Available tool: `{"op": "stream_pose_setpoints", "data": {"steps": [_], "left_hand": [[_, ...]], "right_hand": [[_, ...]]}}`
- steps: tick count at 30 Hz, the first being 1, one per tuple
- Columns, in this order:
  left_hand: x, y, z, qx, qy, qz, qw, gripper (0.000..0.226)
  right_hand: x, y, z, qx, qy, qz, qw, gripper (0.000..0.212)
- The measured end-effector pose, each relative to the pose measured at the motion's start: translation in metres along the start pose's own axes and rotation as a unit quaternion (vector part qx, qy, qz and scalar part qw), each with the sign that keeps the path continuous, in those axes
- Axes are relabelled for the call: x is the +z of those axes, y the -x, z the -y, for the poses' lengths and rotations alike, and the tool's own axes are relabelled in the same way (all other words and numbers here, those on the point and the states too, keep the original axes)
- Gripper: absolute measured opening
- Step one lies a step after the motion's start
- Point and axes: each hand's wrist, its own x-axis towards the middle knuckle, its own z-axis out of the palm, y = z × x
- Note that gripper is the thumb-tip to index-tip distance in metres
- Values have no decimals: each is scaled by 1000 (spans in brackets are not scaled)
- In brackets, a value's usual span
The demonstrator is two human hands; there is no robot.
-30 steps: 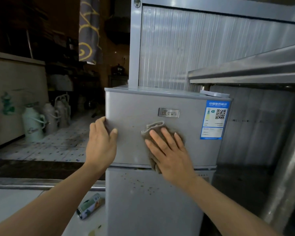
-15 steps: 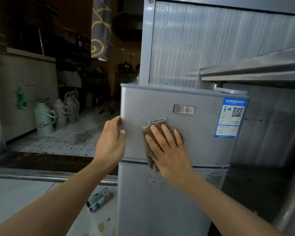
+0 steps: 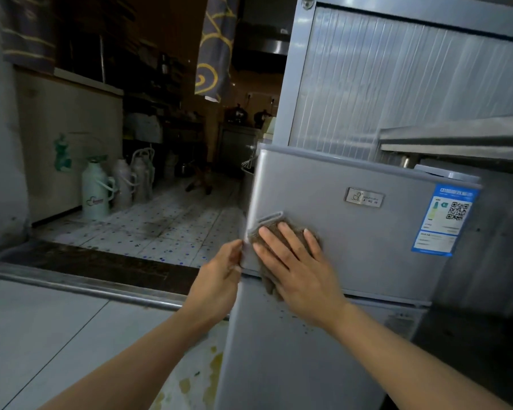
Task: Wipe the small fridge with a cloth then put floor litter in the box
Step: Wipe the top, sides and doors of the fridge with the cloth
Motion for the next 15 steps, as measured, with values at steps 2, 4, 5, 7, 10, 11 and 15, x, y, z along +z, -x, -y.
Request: {"op": "stream_pose_setpoints", "data": {"steps": [2, 4, 5, 7, 10, 11, 15], "left_hand": [[-3, 1, -1, -27, 42, 20, 999, 49], [-6, -2, -1, -41, 70, 35, 996, 52], [-7, -3, 0, -46, 78, 40, 995, 53], [-8, -6, 7, -54, 90, 39, 994, 53], [-7, -10, 20, -65, 100, 28, 992, 50], [-6, -10, 24, -70, 104, 23, 992, 50], [-6, 0, 37, -93, 129, 10, 987, 50]], "right_hand": [[-6, -5, -9, -42, 14, 16, 999, 72], [-18, -24, -24, -61, 42, 17, 997, 73], [-24, -39, -32, -47, 53, 6, 997, 71], [-33, -75, -43, 2, 53, -21, 998, 64], [-35, -109, -41, 71, 9, -58, 996, 53], [-32, -108, -35, 78, -1, -62, 995, 51], [-9, -58, 15, -36, 3, 2, 999, 43]]}}
